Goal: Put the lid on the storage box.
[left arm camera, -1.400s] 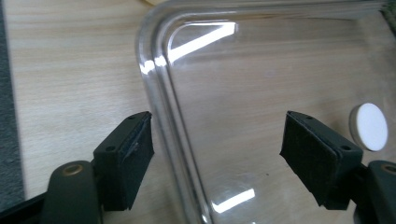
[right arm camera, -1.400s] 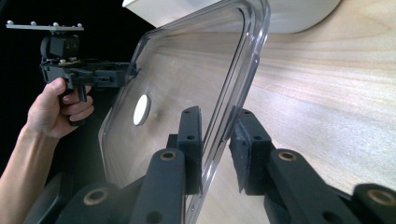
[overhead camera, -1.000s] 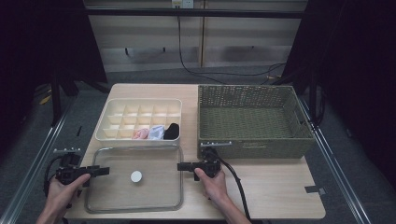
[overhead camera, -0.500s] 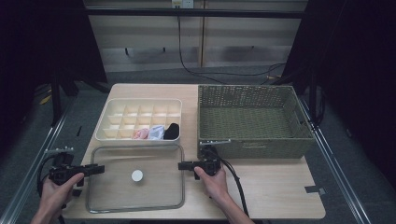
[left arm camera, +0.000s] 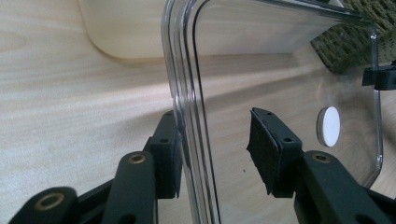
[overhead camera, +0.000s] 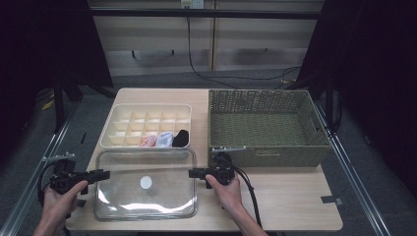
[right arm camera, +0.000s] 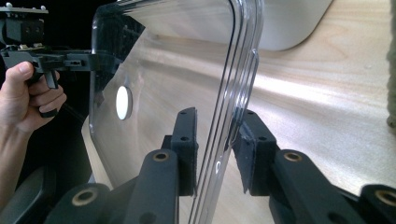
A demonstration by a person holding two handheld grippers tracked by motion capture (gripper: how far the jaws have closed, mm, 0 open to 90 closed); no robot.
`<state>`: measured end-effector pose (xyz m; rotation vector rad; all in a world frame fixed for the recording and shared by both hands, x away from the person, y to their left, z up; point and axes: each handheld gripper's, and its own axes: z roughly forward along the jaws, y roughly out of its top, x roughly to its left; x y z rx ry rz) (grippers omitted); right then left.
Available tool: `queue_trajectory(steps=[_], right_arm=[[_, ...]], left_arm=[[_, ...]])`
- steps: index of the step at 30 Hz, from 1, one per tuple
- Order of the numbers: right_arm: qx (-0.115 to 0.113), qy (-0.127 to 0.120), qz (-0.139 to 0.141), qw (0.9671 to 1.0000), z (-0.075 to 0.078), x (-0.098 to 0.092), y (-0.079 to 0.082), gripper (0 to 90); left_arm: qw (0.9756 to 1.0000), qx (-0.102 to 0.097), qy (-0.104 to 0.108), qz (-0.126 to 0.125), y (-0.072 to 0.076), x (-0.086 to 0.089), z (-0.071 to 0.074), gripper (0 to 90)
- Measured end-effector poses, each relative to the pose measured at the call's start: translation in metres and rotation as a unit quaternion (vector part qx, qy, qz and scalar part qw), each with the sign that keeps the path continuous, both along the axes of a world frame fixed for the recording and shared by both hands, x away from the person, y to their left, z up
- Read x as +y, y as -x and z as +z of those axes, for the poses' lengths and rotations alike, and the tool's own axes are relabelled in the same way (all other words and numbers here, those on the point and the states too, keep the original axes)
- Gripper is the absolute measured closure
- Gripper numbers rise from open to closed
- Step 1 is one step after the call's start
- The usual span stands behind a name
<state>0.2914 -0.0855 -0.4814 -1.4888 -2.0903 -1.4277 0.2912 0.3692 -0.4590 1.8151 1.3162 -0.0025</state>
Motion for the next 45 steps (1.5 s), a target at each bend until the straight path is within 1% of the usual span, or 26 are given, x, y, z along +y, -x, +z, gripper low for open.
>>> queue_trajectory(steps=[2, 4, 5, 6, 7, 11, 13, 15, 16, 17, 20, 21, 22, 25, 26, 27, 30, 33, 34, 36, 37, 38, 40, 41, 45], right_arm=[[0.001, 0.001, -0.004, 1.0, 0.001, -0.001, -0.001, 71.8], [0.0, 0.004, -0.011, 0.9999, 0.003, 0.0, -0.002, 70.5], [0.004, 0.006, -0.015, 0.9999, 0.004, 0.001, -0.003, 70.8], [0.005, 0.01, -0.015, 0.9998, 0.004, 0.001, -0.004, 70.9], [0.005, 0.01, -0.013, 0.9999, 0.006, 0.001, -0.004, 71.6], [0.002, 0.0, -0.006, 1.0, 0.011, -0.001, -0.005, 74.0], [-0.001, -0.002, -0.006, 1.0, 0.013, -0.002, -0.004, 74.7], [-0.001, -0.003, -0.006, 1.0, 0.015, -0.003, -0.004, 74.9], [0.003, -0.006, -0.009, 0.9999, 0.016, -0.004, -0.004, 74.1], [0.01, -0.009, -0.01, 0.9999, 0.017, -0.005, -0.004, 73.9], [0.005, -0.002, -0.01, 0.9999, 0.021, -0.007, -0.005, 75.6], [0.004, -0.001, -0.01, 0.9999, 0.022, -0.008, -0.005, 75.7], [0.004, -0.001, -0.01, 0.9999, 0.023, -0.009, -0.006, 75.7], [0.0, -0.001, -0.01, 1.0, 0.026, -0.008, -0.007, 75.8], [-0.003, -0.003, -0.013, 0.9999, 0.028, -0.008, -0.008, 75.9], [-0.005, -0.004, -0.014, 0.9999, 0.029, -0.008, -0.008, 75.8], [-0.005, -0.003, -0.015, 0.9999, 0.031, -0.007, -0.009, 75.3], [-0.005, -0.007, -0.02, 0.9998, 0.033, -0.008, -0.01, 75.6], [-0.005, -0.01, -0.019, 0.9997, 0.033, -0.009, -0.01, 75.8], [-0.007, -0.011, -0.018, 0.9998, 0.035, -0.009, -0.01, 75.9], [-0.008, -0.009, -0.018, 0.9998, 0.036, -0.01, -0.011, 75.9], [-0.007, -0.01, -0.017, 0.9998, 0.036, -0.01, -0.011, 75.9], [-0.011, -0.012, -0.014, 0.9998, 0.038, -0.01, -0.012, 76.1], [-0.015, -0.015, -0.011, 0.9997, 0.04, -0.011, -0.012, 76.2], [-0.018, -0.016, -0.013, 0.9996, 0.044, -0.01, -0.014, 76.1]], left_arm=[[1.0, -0.005, -0.006, -0.005, 0.0, -0.001, 0.002, 57.3], [1.0, -0.005, -0.004, -0.001, -0.001, -0.004, 0.002, 57.2], [0.9999, -0.005, -0.008, -0.004, -0.002, -0.003, 0.003, 57.3], [0.9999, -0.005, -0.009, -0.002, -0.002, -0.003, 0.004, 57.3], [1.0, -0.006, -0.003, 0.003, -0.002, -0.003, 0.005, 57.3], [0.9999, -0.015, -0.001, 0.0, -0.002, -0.002, 0.01, 58.4], [0.9998, -0.017, -0.001, 0.001, -0.002, -0.002, 0.012, 58.5], [0.9997, -0.025, 0.0, 0.0, -0.003, -0.004, 0.013, 58.5], [0.9997, -0.024, -0.003, -0.002, -0.003, -0.004, 0.013, 58.5], [0.9998, -0.022, 0.003, 0.003, -0.004, -0.006, 0.013, 58.5], [0.9997, -0.025, 0.003, -0.003, -0.006, -0.007, 0.016, 58.9], [0.9996, -0.027, 0.008, 0.004, -0.007, -0.008, 0.017, 59.7], [0.9996, -0.026, 0.004, 0.002, -0.009, -0.008, 0.019, 60.0], [0.9996, -0.029, 0.003, 0.004, -0.011, -0.009, 0.024, 60.0], [0.9994, -0.033, -0.002, 0.001, -0.011, -0.008, 0.026, 60.0], [0.9993, -0.037, -0.002, 0.002, -0.011, -0.008, 0.027, 60.0], [0.9992, -0.039, 0.001, 0.005, -0.012, -0.008, 0.029, 60.1], [0.9993, -0.036, 0.001, 0.001, -0.014, -0.008, 0.029, 60.1], [0.9993, -0.038, 0.003, 0.004, -0.015, -0.009, 0.03, 60.1], [0.9992, -0.04, 0.001, 0.002, -0.016, -0.009, 0.031, 60.0], [0.9991, -0.041, 0.004, 0.005, -0.017, -0.01, 0.032, 59.9], [0.9991, -0.041, 0.001, 0.003, -0.017, -0.009, 0.035, 59.9], [0.9988, -0.048, 0.003, 0.003, -0.018, -0.009, 0.039, 60.0], [0.9988, -0.048, 0.005, 0.006, -0.018, -0.009, 0.04, 60.0], [0.9984, -0.055, 0.001, 0.009, -0.019, -0.009, 0.048, 59.9]])
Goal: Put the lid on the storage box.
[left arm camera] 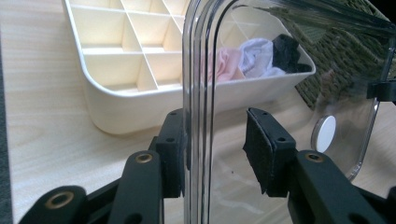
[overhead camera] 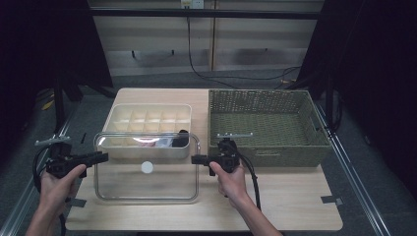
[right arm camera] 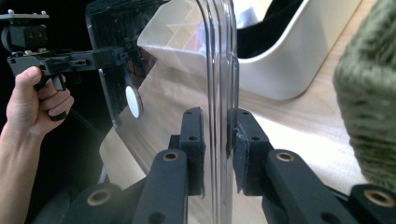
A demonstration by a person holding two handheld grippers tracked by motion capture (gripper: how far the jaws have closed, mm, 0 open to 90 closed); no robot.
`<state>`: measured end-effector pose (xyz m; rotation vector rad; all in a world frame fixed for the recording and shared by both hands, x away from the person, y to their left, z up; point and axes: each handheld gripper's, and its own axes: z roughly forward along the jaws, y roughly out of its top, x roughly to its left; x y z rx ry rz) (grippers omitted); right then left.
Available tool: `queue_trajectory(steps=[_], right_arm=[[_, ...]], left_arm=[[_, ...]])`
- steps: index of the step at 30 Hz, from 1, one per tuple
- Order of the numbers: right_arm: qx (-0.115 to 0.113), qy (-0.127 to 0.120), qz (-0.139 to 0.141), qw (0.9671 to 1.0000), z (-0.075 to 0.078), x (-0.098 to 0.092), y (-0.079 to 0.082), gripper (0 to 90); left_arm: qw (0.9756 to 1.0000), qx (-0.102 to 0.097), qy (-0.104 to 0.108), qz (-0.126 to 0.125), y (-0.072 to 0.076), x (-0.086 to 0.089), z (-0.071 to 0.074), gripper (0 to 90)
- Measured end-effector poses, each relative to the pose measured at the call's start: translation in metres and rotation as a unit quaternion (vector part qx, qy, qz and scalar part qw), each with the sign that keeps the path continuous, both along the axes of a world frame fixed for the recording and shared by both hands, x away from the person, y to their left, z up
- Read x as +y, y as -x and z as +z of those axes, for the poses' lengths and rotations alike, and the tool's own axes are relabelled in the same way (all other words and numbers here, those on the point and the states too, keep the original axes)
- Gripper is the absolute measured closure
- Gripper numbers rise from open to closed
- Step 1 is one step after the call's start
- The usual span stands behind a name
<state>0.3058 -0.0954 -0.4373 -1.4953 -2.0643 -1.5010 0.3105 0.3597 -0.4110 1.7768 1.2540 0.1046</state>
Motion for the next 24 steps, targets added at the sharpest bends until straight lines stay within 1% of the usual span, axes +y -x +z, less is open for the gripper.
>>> queue_trajectory(steps=[4, 6, 8, 14, 15, 16, 18, 24], right_arm=[[-0.003, -0.002, -0.001, 1.0, 0.005, 0.0, -0.003, 75.9], [-0.001, -0.003, -0.001, 1.0, 0.007, -0.001, -0.004, 75.9], [-0.005, 0.001, 0.0, 1.0, 0.009, -0.001, -0.004, 75.9], [-0.012, 0.003, -0.001, 0.9999, 0.02, 0.001, -0.01, 75.9], [-0.013, 0.001, -0.001, 0.9999, 0.021, 0.001, -0.011, 75.9], [-0.01, -0.003, -0.002, 0.9999, 0.022, 0.002, -0.012, 75.9], [-0.012, -0.005, -0.002, 0.9999, 0.023, 0.002, -0.015, 75.9], [-0.01, 0.002, 0.0, 1.0, 0.027, 0.006, -0.023, 75.8]], left_arm=[[0.9999, -0.009, -0.004, -0.004, -0.002, 0.0, 0.007, 60.0], [0.9999, -0.008, -0.005, -0.005, -0.003, -0.001, 0.009, 60.0], [0.9999, -0.01, -0.006, -0.006, -0.005, -0.001, 0.011, 60.0], [0.9999, -0.016, 0.0, -0.003, -0.008, 0.002, 0.018, 60.0], [0.9998, -0.017, 0.002, 0.002, -0.009, 0.002, 0.018, 59.9], [0.9998, -0.017, 0.004, -0.001, -0.009, 0.003, 0.019, 59.9], [0.9999, -0.016, 0.004, 0.003, -0.011, 0.004, 0.02, 60.0], [0.9999, -0.014, 0.004, 0.009, -0.016, 0.007, 0.02, 59.4]])
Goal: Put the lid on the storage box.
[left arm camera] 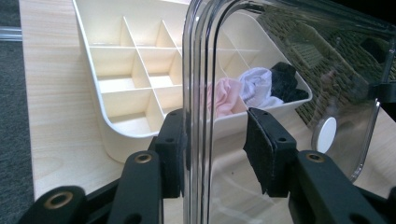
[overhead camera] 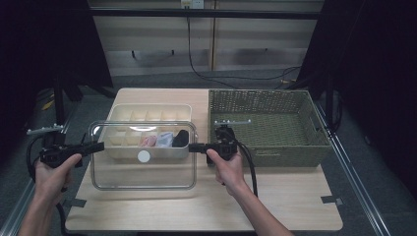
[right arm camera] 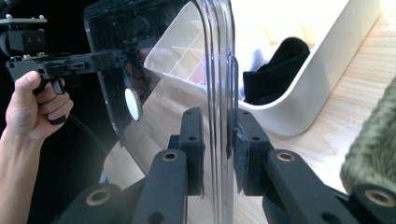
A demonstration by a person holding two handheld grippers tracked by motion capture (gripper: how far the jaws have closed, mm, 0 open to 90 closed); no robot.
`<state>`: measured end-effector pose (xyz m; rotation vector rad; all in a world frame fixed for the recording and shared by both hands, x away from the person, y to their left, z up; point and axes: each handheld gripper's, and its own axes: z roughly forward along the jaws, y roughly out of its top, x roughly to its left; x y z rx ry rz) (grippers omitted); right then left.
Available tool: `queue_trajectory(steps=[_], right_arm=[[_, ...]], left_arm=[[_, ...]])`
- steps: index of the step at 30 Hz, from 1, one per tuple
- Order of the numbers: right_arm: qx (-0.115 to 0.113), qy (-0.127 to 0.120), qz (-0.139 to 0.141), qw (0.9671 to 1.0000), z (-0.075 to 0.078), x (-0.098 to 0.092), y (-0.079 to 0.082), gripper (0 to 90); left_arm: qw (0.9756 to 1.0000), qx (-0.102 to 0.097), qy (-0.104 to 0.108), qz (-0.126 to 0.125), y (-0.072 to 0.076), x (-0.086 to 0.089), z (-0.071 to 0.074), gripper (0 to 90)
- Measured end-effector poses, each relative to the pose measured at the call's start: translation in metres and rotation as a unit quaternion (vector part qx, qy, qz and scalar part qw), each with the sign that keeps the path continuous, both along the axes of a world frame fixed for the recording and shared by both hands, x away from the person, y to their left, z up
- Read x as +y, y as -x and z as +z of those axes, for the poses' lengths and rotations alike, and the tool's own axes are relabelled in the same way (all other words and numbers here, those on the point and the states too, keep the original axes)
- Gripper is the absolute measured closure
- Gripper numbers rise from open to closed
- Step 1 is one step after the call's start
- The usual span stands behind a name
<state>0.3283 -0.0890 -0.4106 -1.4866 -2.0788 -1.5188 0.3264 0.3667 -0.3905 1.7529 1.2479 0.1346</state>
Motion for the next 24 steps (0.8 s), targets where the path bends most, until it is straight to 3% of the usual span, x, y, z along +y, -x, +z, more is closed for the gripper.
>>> queue_trajectory(steps=[4, 20, 24], right_arm=[[-0.003, 0.004, 0.002, 1.0, 0.003, 0.003, -0.006, 75.8], [-0.008, -0.006, -0.001, 0.9999, 0.012, 0.003, -0.02, 75.7], [-0.01, 0.002, 0.001, 0.9999, 0.015, 0.002, -0.025, 75.2]], left_arm=[[0.9999, 0.001, 0.007, 0.008, -0.003, 0.001, 0.001, 59.2], [1.0, -0.006, -0.002, 0.008, -0.016, 0.001, 0.017, 59.2], [0.9999, -0.003, 0.014, 0.01, -0.021, 0.001, 0.017, 59.9]])
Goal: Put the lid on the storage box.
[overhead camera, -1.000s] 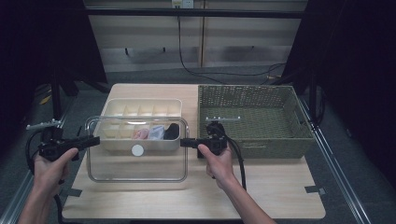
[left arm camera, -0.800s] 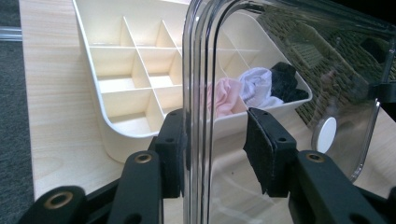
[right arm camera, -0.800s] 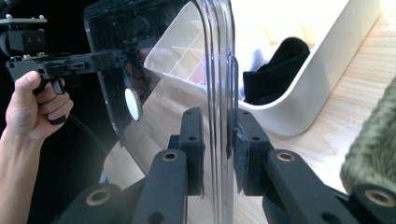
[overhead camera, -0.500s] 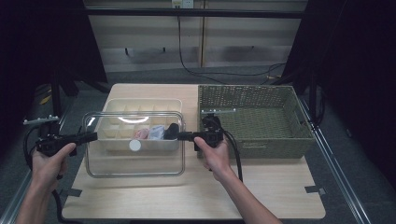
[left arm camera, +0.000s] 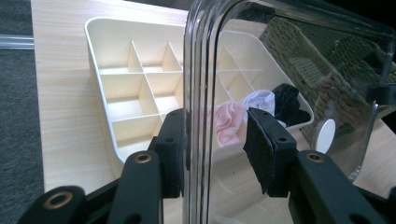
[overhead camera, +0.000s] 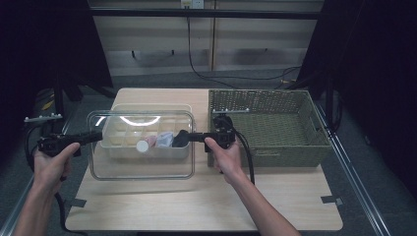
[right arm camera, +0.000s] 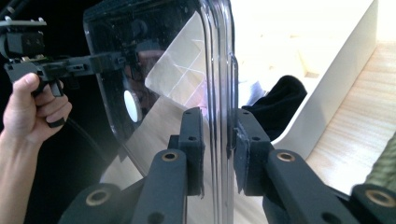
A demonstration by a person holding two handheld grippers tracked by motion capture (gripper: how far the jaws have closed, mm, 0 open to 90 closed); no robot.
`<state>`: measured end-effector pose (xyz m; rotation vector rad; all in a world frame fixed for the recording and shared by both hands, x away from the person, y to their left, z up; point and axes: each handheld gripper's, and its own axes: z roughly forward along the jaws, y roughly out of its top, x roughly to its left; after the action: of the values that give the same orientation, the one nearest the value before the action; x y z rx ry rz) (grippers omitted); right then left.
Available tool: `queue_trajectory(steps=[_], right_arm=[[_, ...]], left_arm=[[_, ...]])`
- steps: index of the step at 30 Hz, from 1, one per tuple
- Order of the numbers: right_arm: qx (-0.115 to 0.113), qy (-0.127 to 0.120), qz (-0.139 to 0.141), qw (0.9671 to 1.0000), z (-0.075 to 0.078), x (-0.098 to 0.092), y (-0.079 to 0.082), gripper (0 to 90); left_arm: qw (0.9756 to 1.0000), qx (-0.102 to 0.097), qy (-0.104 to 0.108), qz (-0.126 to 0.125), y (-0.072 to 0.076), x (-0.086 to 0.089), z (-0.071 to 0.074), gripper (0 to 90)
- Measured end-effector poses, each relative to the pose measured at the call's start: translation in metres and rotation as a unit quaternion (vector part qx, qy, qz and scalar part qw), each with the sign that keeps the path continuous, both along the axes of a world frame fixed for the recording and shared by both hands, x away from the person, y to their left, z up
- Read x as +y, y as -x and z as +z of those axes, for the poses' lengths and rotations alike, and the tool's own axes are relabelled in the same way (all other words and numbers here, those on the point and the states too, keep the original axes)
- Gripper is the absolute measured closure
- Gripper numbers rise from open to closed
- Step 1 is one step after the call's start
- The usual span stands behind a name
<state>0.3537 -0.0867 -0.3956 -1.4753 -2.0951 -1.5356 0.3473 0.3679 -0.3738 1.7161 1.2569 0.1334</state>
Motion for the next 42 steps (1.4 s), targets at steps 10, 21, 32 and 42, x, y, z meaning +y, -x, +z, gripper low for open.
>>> queue_trajectory(steps=[10, 21, 32, 42], right_arm=[[-0.012, 0.002, -0.006, 0.9999, 0.01, 0.001, -0.01, 75.0], [-0.01, 0.003, -0.014, 0.9998, 0.014, 0.0, -0.024, 74.8], [-0.004, 0.005, -0.02, 0.9998, 0.015, 0.003, -0.036, 75.0], [-0.013, 0.009, -0.024, 0.9996, 0.02, 0.004, -0.046, 74.7]], left_arm=[[0.9999, -0.009, -0.008, 0.004, -0.006, 0.0, 0.01, 60.8], [0.9999, -0.008, -0.014, 0.004, -0.021, -0.003, 0.01, 60.3], [0.9998, 0.005, -0.02, 0.001, -0.032, 0.0, 0.008, 60.2], [0.9996, 0.004, -0.027, 0.0, -0.041, -0.001, 0.012, 60.3]])
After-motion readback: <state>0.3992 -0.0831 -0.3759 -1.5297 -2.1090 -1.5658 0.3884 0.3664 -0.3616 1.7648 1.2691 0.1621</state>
